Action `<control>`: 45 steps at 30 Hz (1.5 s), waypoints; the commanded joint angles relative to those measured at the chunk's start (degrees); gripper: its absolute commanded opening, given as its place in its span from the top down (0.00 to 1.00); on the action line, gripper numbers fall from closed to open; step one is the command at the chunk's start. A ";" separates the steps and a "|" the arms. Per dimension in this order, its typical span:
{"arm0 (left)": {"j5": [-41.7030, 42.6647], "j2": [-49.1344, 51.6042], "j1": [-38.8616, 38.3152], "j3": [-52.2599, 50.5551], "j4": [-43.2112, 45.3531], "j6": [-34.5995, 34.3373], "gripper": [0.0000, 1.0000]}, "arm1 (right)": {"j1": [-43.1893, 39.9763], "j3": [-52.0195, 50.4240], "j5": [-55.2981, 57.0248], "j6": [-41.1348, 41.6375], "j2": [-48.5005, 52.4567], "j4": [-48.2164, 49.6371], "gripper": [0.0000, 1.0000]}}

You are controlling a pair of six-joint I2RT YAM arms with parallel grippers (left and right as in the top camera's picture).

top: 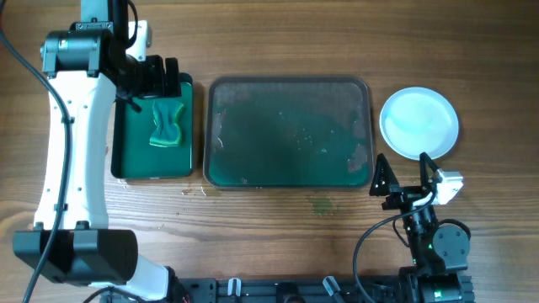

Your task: Clean dirty plates on tray and stack at the side

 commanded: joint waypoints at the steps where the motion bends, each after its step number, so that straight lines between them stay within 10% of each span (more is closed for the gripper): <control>1: 2.51 -8.72 -1.33 -1.84 5.07 -0.57 0.00 | 0.37 -0.20 1.05 0.48 -0.35 0.02 0.00; 18: 2.58 -65.37 -2.80 -70.58 59.23 -0.55 0.00 | 0.37 -0.20 1.03 0.48 -0.35 0.02 0.00; 45: 1.99 -97.66 -2.82 -104.98 78.07 -0.59 0.00 | 0.37 -0.20 1.05 0.46 -0.35 0.02 0.00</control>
